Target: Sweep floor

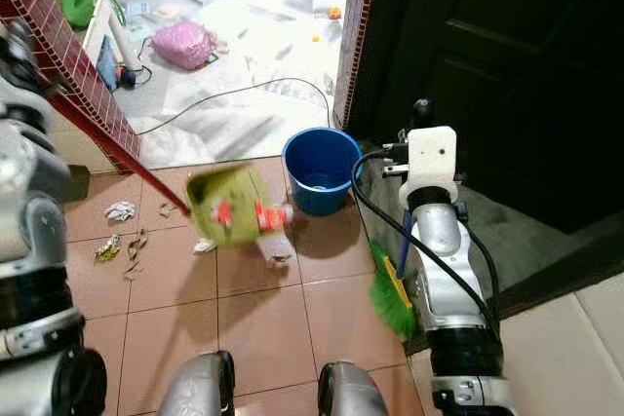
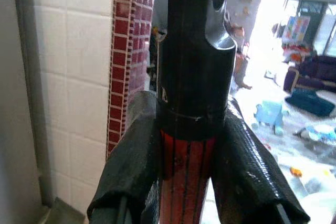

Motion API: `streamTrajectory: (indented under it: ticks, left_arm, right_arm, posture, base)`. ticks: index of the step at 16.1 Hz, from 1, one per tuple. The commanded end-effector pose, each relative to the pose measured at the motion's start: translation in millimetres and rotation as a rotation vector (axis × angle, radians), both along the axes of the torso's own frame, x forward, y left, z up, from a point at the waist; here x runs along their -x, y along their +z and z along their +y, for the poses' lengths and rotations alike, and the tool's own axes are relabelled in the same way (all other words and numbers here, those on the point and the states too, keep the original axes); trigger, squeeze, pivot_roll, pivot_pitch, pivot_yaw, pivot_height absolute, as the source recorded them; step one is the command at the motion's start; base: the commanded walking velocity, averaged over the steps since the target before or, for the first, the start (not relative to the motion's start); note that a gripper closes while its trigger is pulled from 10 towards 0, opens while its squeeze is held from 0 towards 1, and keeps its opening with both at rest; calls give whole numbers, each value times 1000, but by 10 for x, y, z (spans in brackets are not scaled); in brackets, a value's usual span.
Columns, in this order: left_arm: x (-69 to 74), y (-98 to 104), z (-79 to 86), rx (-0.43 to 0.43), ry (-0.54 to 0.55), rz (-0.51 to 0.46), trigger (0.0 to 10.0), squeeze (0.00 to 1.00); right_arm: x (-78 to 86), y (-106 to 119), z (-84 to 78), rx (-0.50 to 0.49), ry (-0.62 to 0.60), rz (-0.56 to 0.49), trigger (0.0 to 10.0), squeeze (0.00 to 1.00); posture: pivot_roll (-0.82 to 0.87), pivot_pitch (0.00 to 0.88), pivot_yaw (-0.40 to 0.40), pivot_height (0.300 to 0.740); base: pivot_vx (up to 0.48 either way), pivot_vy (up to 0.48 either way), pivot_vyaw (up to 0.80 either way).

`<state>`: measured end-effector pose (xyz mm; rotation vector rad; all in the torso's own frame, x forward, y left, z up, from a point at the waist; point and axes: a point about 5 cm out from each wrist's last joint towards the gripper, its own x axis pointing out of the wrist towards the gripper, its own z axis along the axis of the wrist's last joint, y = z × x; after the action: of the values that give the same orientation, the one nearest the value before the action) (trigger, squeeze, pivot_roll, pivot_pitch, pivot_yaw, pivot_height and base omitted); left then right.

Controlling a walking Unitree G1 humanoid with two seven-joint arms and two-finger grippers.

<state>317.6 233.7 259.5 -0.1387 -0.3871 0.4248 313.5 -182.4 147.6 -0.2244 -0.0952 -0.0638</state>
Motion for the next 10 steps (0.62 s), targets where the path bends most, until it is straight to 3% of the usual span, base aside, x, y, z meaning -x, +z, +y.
streamTrajectory:
  ticks: [1,10]
  left_arm:
    - [22,219,27,-14,8,-107,10000,0]
    - [-77,446,34,-7,-13,-185,10000,0]
  right_arm:
    - [-7,-12,-19,12,-4,9,10000,0]
    - [-8,-45,-9,13,-1,14,10000,0]
  posture:
    - [-67,115,12,740]
    - [-66,108,19,740]
  base:
    - [292,0,0]
    - [423,0,0]
